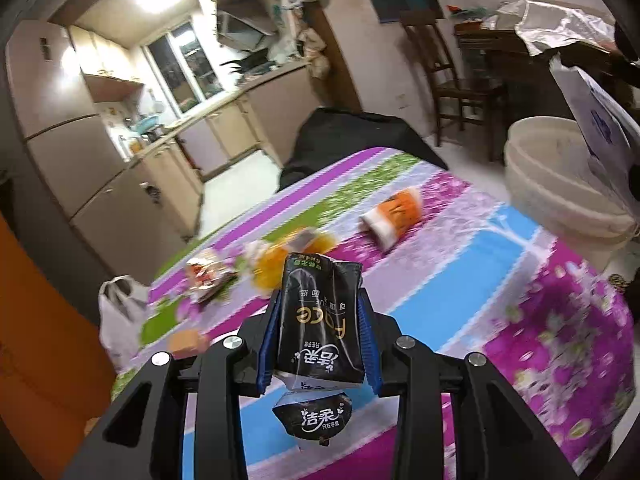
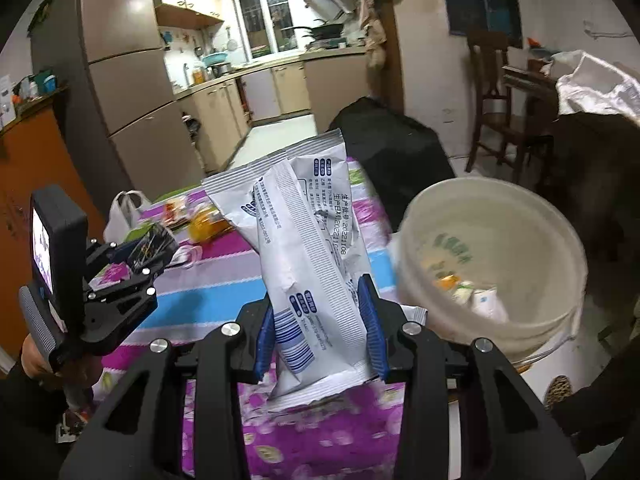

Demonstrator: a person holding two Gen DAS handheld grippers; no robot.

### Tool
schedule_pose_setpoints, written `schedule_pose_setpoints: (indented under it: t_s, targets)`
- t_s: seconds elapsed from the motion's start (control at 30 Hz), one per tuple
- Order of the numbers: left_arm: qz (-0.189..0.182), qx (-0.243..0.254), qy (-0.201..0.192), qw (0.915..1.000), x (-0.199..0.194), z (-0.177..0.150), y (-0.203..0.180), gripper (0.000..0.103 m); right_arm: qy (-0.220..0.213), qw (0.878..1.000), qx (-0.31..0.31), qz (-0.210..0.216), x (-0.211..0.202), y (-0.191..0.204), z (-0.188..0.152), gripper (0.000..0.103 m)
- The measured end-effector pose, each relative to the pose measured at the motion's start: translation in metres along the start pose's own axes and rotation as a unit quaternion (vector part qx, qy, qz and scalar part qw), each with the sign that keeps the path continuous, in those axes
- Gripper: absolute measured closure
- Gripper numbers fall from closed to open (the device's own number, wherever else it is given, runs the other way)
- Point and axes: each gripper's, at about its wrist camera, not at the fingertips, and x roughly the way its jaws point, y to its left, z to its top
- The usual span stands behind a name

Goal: Collect trash
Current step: 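Carry the black tissue pack and white packet over the white bucket with both tools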

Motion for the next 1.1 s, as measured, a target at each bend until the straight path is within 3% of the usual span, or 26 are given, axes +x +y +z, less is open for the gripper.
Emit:
schedule_pose_setpoints:
  t_s: [0.37,0.6,0.83,1.1]
  targets:
    - [-0.083,0.038,-0.016,0.9957,0.016,0.068,-0.066,0.067,0.004,0.997,0.013,-0.075,-0.013,-0.066,0.019,0.066]
    - [-0.164,0.074,-0.016,0.9835,0.031,0.119,-0.119,0.066,0.027,0.994,0.031,-0.105,-0.014,-0.107,0.032,0.067]
    - [-0.241,0.104,-0.020,0.9647,0.047,0.169,-0.172,0.066,0.057,0.988,0.072,-0.121,-0.018,-0.149,0.042,0.066]
    - [-0.363,0.139,0.002,0.9214,0.074,0.211,-0.223,0.065,0.129,0.976,0.117,-0.134,0.003,-0.186,0.047,0.067]
